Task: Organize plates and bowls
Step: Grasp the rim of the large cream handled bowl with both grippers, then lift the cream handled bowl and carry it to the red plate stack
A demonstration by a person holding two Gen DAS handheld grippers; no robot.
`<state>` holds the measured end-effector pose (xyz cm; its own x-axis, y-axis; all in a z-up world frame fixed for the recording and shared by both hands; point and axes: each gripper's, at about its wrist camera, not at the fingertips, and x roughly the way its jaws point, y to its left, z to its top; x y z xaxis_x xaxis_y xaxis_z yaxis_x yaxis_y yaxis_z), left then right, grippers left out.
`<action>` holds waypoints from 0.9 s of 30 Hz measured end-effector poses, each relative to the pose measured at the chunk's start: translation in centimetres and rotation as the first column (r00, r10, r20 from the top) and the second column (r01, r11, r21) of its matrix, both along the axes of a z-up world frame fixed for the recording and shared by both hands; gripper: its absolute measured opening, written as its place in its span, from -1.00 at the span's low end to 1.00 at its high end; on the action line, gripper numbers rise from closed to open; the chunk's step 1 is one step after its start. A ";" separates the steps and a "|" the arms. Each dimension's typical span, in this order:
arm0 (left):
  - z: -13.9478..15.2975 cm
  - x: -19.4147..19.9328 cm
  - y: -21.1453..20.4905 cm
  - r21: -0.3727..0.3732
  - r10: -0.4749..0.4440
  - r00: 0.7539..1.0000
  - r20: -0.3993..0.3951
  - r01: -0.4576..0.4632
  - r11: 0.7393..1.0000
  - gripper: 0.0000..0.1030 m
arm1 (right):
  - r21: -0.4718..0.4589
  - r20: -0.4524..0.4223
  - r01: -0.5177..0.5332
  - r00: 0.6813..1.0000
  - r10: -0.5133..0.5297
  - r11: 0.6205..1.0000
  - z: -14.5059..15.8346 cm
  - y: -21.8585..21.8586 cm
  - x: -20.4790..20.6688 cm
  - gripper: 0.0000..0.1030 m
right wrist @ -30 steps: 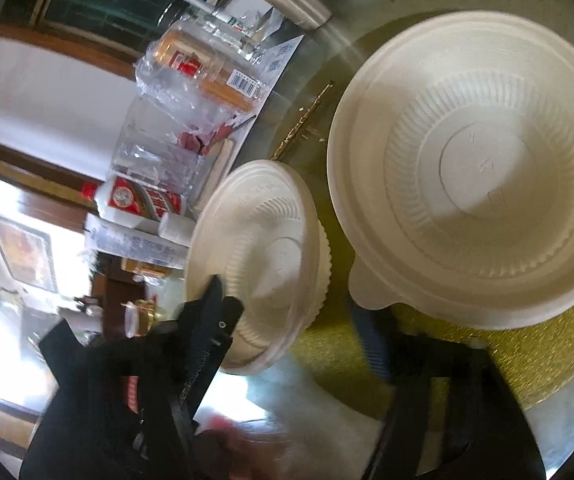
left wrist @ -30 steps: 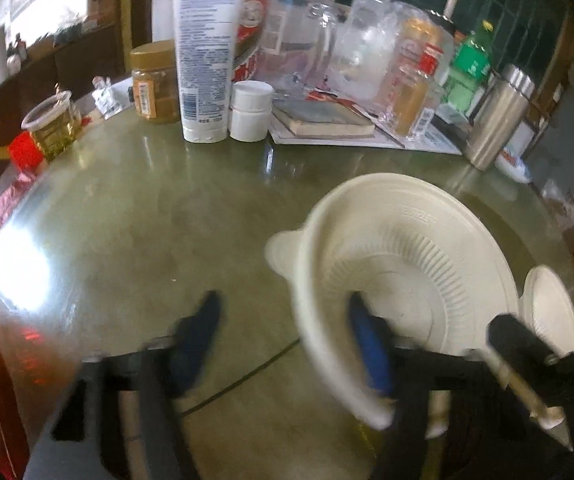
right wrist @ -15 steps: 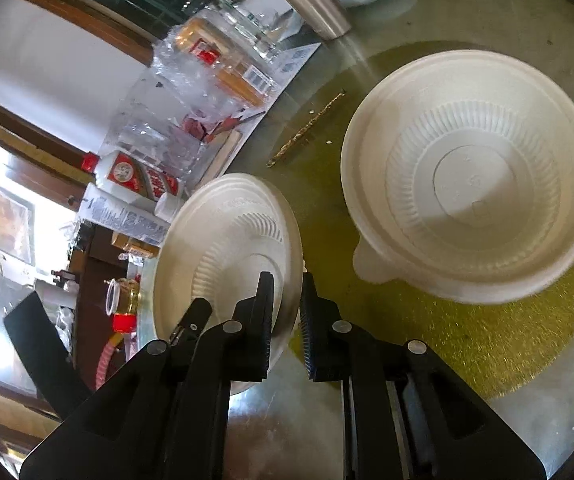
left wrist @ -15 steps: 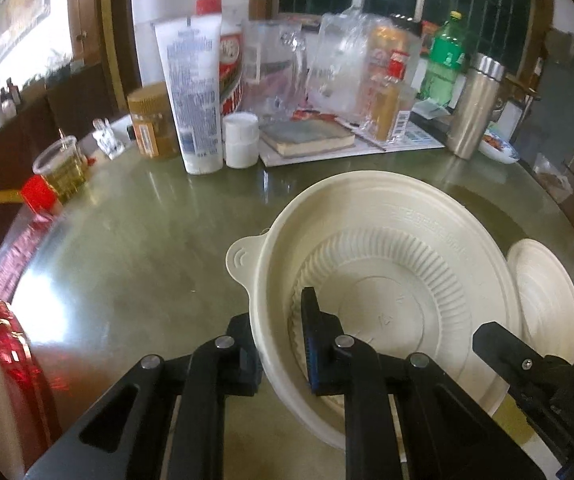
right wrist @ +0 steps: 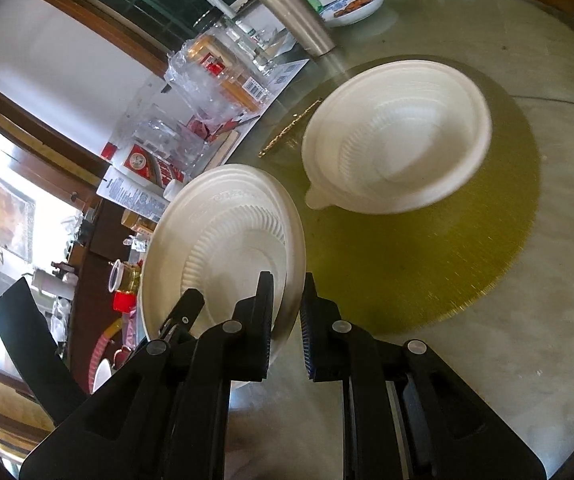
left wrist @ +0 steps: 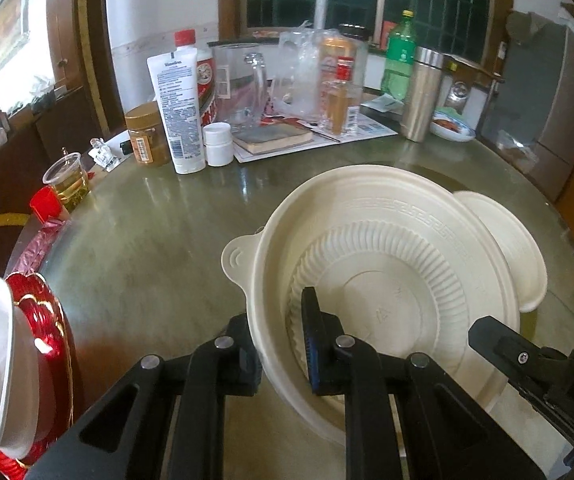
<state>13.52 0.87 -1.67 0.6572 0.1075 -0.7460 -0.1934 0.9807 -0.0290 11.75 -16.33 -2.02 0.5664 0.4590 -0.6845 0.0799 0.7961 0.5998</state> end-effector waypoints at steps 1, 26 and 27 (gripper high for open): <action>0.0 -0.4 -0.2 0.000 -0.008 1.000 0.002 0.008 1.000 -0.70 | -0.001 0.001 0.002 1.000 -0.002 1.000 0.0 -0.2 -0.4 -0.75; -0.6 -6.7 -2.3 -0.001 -0.147 0.989 -0.007 0.147 0.989 -0.69 | -0.001 0.010 0.074 0.997 -0.074 0.997 -0.8 -2.0 -8.3 -0.75; -0.6 -7.0 -2.3 -0.001 -0.151 0.988 -0.006 0.151 0.989 -0.69 | -0.002 0.009 0.075 0.997 -0.075 0.997 -0.9 -2.0 -8.6 -0.75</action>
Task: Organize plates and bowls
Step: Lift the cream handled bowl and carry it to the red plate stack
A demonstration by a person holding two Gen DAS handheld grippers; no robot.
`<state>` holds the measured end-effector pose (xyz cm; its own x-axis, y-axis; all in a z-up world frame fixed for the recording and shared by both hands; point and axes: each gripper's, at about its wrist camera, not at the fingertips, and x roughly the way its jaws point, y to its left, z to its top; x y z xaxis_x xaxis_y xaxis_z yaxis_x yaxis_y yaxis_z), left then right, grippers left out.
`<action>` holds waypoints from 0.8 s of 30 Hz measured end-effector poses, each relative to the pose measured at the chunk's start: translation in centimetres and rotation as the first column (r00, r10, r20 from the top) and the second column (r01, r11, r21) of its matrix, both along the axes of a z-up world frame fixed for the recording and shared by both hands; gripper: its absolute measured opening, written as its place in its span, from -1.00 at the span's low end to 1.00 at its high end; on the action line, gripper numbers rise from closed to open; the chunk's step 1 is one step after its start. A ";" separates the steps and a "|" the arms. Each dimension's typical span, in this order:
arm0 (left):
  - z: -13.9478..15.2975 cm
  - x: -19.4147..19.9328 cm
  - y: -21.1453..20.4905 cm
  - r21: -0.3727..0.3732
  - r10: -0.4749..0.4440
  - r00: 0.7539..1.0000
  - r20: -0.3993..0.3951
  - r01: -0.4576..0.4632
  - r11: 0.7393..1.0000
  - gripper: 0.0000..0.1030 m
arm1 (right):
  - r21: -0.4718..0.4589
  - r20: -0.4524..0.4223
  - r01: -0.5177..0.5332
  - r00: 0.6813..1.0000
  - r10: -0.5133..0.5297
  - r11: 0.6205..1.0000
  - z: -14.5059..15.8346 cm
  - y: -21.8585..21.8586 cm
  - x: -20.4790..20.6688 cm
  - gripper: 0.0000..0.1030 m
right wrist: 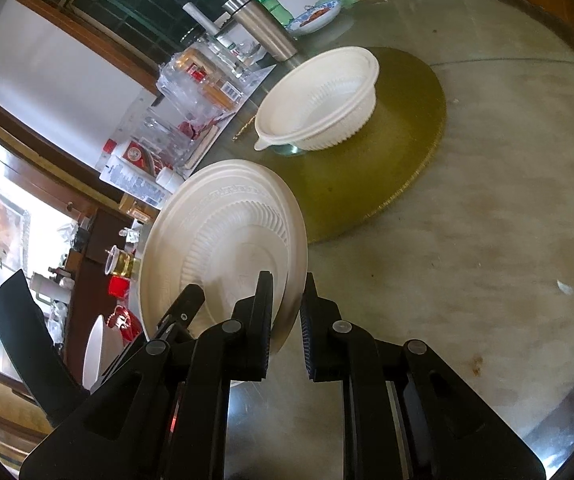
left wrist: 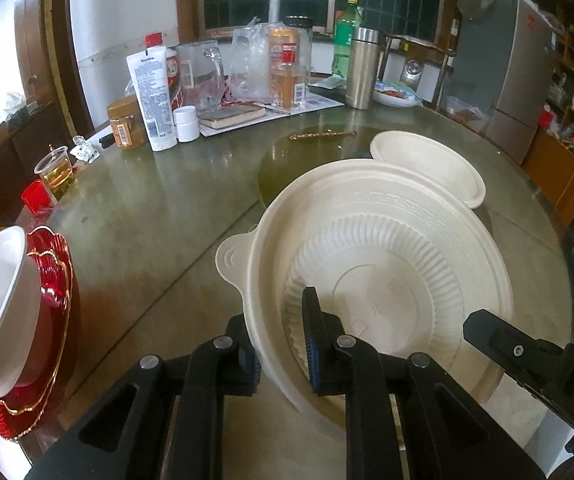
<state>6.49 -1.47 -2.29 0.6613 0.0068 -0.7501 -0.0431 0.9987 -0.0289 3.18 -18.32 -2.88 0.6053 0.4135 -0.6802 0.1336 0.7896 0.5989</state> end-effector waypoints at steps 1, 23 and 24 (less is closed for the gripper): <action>0.0 -0.2 -0.1 0.002 -0.004 1.000 0.001 0.004 1.000 -0.68 | -0.001 0.000 0.000 1.000 0.000 1.000 -0.1 -0.1 -0.2 -0.75; 1.6 -4.1 2.2 -0.006 0.013 0.998 0.063 -0.013 1.000 -0.67 | 0.005 0.046 -0.071 0.996 0.070 0.997 0.6 2.2 -2.7 -0.75; 1.8 -4.2 2.5 -0.007 0.018 0.998 0.068 -0.018 1.000 -0.67 | 0.005 0.053 -0.079 0.995 0.078 0.997 0.8 2.5 -2.7 -0.75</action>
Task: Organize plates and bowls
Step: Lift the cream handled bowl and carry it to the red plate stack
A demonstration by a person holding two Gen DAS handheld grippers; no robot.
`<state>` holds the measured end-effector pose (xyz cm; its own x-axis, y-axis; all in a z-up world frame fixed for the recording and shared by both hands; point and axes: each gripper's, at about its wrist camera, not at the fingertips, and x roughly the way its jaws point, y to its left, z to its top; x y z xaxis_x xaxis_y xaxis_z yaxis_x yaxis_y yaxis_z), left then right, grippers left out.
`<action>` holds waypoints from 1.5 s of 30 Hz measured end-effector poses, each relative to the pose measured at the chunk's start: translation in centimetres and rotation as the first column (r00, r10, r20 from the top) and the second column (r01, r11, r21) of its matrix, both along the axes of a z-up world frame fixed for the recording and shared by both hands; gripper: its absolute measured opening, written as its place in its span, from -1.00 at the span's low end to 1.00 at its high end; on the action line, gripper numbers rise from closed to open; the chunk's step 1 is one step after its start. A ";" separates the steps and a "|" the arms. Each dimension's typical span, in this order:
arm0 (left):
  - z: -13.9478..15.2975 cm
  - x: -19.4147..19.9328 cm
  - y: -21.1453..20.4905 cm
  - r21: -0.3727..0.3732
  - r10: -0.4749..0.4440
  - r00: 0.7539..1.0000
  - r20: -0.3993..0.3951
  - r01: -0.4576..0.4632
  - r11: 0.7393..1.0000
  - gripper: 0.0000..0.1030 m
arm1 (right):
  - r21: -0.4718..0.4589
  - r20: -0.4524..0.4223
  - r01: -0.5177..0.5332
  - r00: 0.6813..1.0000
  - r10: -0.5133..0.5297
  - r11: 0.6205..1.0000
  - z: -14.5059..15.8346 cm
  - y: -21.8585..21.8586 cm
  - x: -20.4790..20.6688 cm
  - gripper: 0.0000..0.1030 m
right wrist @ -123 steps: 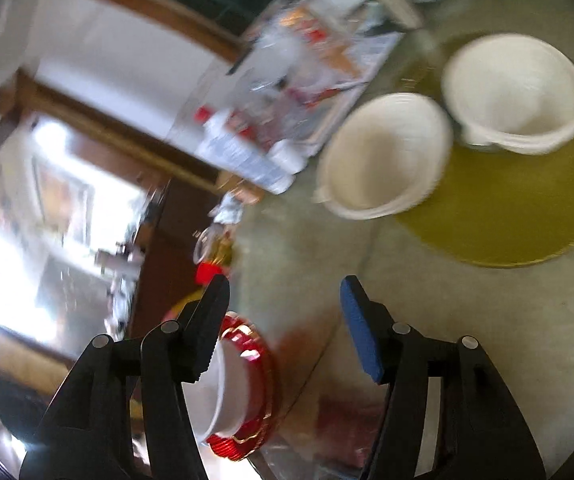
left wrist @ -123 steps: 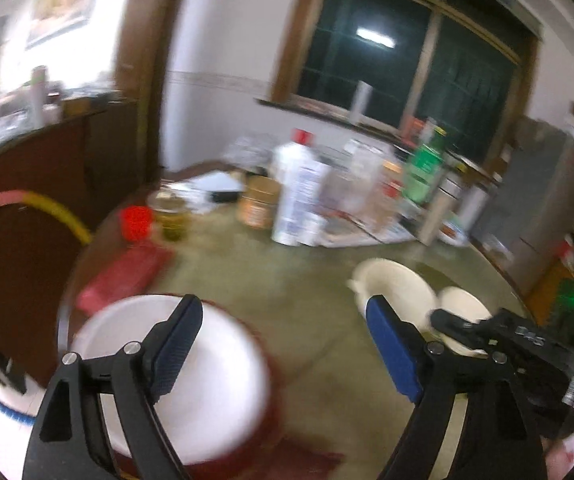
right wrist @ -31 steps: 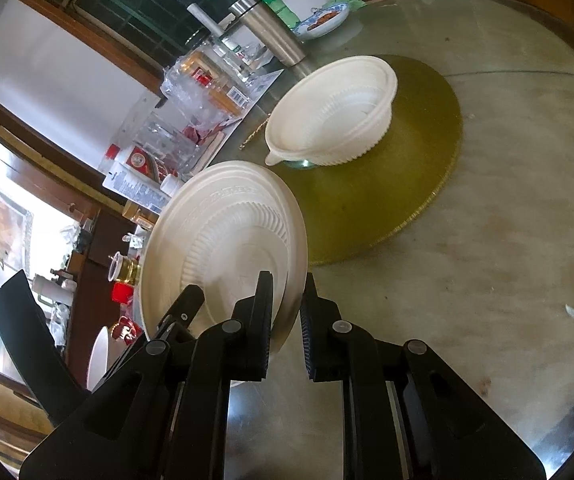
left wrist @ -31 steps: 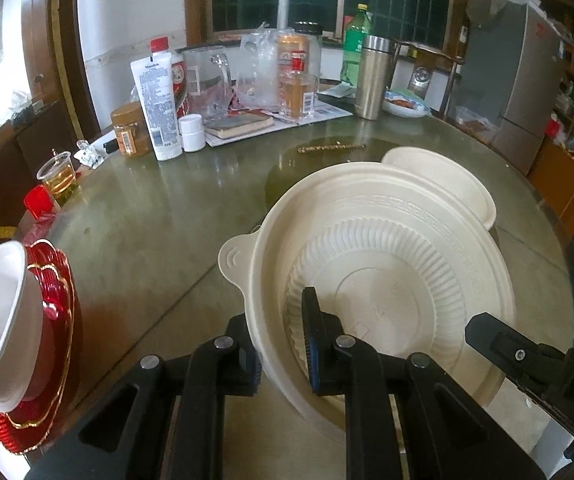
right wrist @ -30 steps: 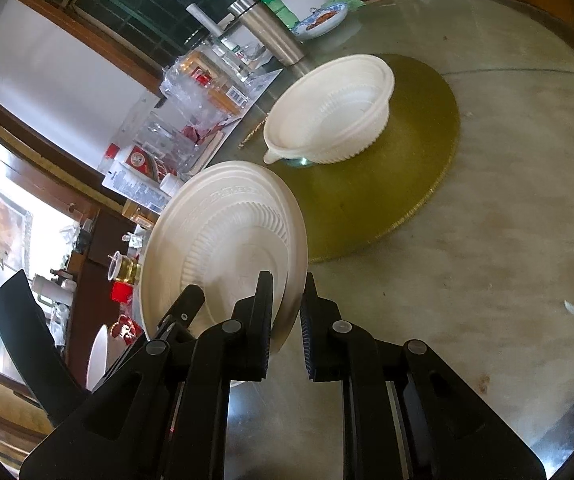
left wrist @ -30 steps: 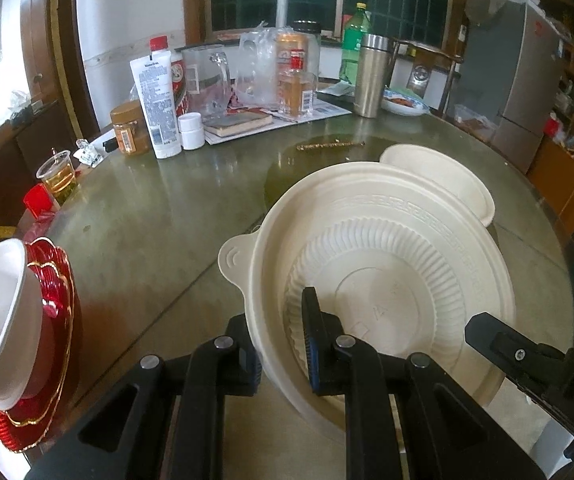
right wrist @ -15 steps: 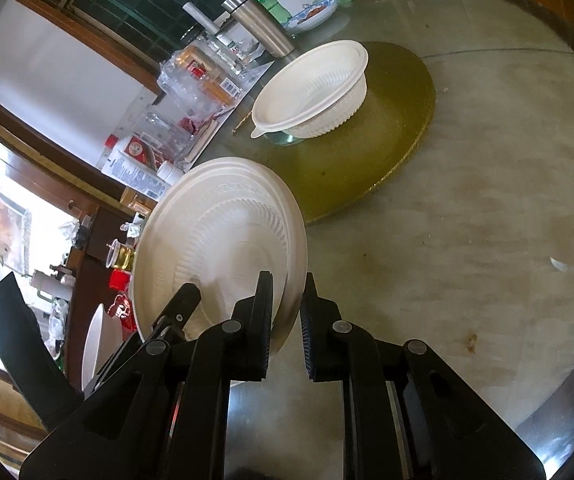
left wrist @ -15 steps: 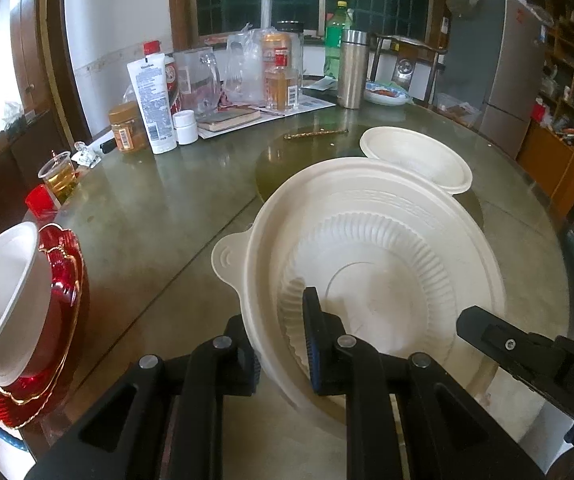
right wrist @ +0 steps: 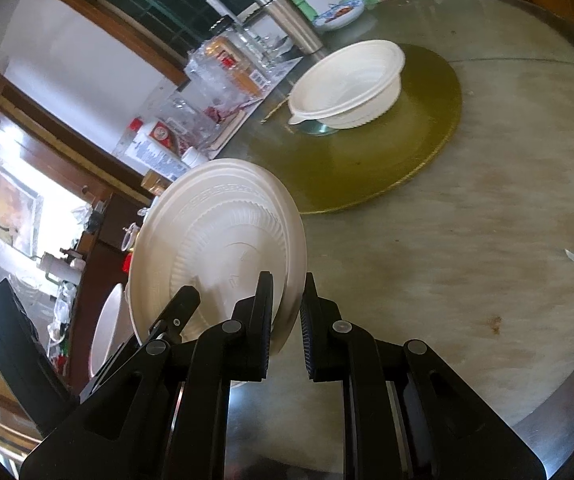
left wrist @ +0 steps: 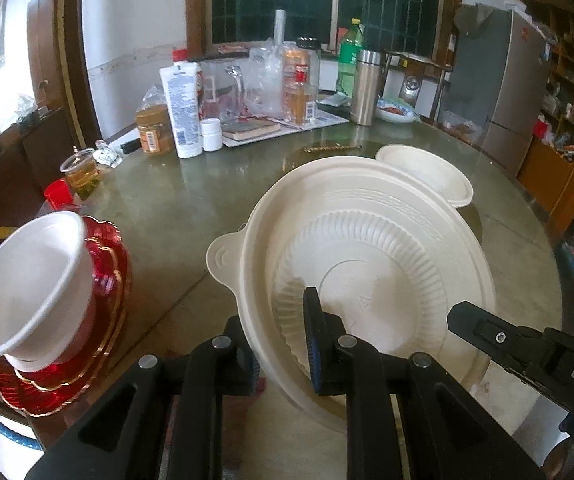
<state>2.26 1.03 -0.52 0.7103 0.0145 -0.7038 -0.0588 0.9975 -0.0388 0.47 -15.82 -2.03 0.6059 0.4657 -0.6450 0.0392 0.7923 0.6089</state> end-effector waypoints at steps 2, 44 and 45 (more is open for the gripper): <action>0.3 -0.2 0.6 -0.006 0.010 1.000 0.007 -0.010 1.000 -0.67 | 0.002 0.007 -0.011 1.000 0.011 1.000 0.3 0.5 0.1 -0.75; 5.3 -5.8 15.5 -0.052 0.367 0.920 0.137 -0.364 0.930 -0.66 | -0.031 0.131 -0.419 0.899 0.419 0.908 6.0 18.3 1.8 -0.75; 5.3 -5.8 15.8 -0.054 0.373 0.918 0.136 -0.369 0.928 -0.66 | -0.026 0.126 -0.426 0.896 0.426 0.904 6.0 18.6 1.8 -0.75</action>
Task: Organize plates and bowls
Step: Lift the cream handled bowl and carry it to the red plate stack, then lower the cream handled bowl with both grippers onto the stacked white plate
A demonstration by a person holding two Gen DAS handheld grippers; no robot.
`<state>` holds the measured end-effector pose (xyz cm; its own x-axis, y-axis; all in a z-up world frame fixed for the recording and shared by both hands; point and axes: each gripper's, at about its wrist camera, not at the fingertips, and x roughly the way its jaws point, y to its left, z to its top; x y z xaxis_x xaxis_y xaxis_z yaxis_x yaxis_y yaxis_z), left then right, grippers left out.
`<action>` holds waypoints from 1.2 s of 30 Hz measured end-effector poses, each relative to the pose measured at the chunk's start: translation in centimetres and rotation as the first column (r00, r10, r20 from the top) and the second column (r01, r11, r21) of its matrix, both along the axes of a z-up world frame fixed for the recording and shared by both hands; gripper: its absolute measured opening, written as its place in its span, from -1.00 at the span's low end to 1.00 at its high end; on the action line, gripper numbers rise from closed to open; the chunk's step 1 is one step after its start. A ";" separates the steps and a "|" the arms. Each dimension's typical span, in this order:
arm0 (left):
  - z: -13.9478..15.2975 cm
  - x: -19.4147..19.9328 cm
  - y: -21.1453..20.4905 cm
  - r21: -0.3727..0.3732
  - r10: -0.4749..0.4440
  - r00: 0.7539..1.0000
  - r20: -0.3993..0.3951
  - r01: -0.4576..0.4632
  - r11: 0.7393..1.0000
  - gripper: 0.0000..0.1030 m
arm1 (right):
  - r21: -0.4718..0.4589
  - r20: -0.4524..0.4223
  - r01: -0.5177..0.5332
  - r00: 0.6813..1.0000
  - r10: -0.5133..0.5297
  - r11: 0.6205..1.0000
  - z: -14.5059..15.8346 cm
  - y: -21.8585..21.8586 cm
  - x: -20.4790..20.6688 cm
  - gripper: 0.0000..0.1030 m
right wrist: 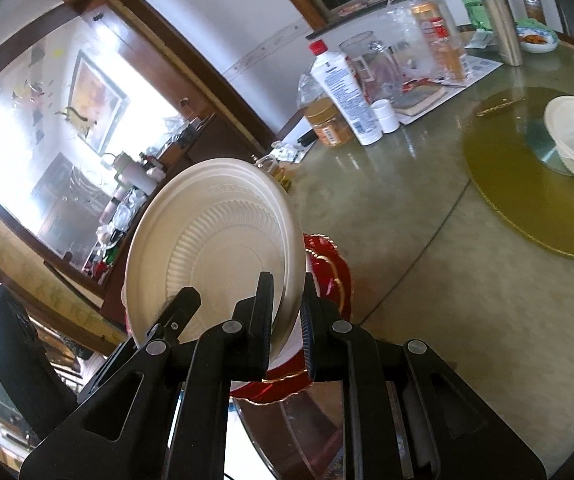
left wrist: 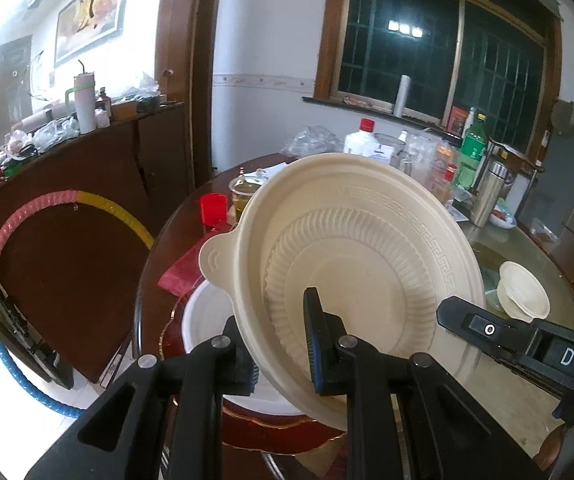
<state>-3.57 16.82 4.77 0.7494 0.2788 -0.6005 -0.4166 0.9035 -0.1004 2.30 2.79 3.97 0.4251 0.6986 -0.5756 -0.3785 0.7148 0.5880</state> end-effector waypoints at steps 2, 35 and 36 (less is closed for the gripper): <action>0.0 -0.2 0.2 0.000 0.007 1.000 -0.002 -0.007 1.000 -0.66 | -0.001 -0.006 -0.009 1.000 0.009 1.000 0.0 0.4 0.1 -0.75; -2.6 -0.5 3.7 -0.038 0.066 0.993 -0.095 -0.070 0.997 -0.65 | -0.046 -0.106 -0.103 0.990 0.097 0.994 -2.5 5.1 2.0 -0.75; -2.7 -0.5 3.8 -0.040 0.065 0.993 -0.098 -0.069 0.997 -0.65 | -0.046 -0.107 -0.103 0.989 0.098 0.994 -2.6 5.1 2.0 -0.76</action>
